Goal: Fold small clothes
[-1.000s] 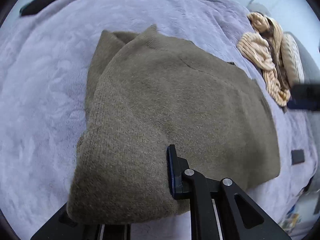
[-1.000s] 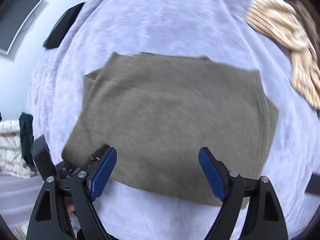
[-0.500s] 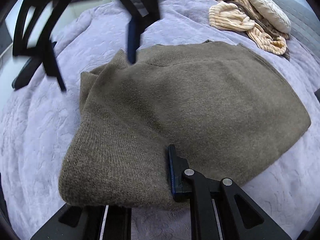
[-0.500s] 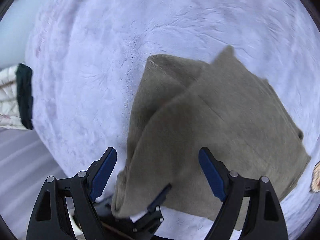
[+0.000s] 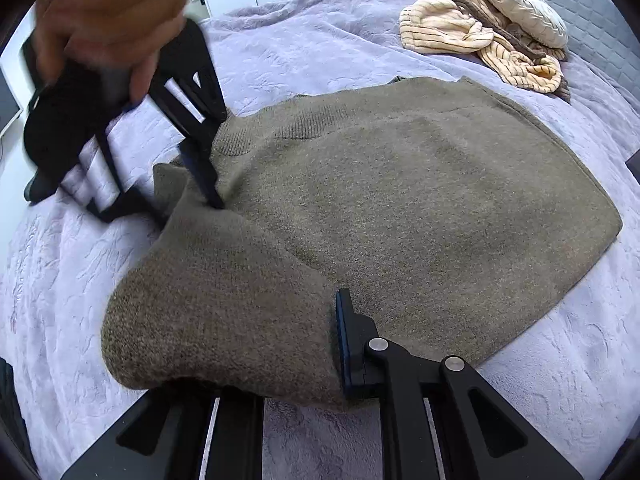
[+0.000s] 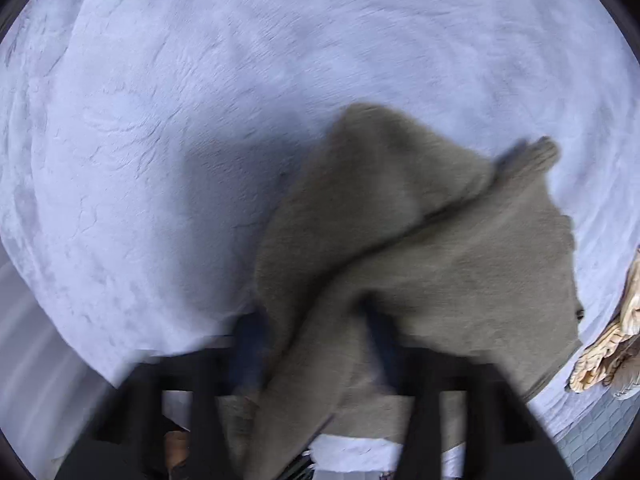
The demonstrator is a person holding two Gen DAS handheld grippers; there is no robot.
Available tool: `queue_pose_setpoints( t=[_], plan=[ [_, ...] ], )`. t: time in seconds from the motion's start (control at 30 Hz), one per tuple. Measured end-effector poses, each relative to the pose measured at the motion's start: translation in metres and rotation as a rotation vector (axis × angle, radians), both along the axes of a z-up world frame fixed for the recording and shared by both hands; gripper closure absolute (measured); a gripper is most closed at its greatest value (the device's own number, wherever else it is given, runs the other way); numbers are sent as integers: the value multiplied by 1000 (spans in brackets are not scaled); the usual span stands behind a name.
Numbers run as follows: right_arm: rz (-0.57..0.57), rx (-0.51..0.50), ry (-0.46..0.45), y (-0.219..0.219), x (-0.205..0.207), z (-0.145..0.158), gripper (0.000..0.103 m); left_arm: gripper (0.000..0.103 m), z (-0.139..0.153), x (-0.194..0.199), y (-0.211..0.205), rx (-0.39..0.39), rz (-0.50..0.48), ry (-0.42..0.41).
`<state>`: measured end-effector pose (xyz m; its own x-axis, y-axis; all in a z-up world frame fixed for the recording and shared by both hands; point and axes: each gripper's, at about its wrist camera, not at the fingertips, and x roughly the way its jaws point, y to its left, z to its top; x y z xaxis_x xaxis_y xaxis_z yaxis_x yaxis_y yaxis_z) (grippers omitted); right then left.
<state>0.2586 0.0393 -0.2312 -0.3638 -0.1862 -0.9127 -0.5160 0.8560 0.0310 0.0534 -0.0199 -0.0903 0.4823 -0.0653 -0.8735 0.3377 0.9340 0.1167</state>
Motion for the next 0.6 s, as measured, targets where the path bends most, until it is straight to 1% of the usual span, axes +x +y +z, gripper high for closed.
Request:
queue_pose_setpoints(
  t=[0.07,0.17,0.3,0.37,0.5,0.6],
  plan=[
    [-82,98,-10,-22,4,14,89,88,2,3,2,-37,9,9],
    [-187,216,-51,-62,4,37,89,88,9,6,6,-106,16,25],
    [-291,372,-100,-109,-1,68,90,88,33,6,-4,-138,-25,-6],
    [-345,454,-133,-136,-7,86,90,88,49,5,-17,-145,-66,-34],
    [-417,556,-203,-187,-3,120,90,88,77,8,-57,-155,-154,-79],
    [-483,635,-259,-244,-5,147,90,88,91,10,-94,-151,-217,-101]
  ],
)
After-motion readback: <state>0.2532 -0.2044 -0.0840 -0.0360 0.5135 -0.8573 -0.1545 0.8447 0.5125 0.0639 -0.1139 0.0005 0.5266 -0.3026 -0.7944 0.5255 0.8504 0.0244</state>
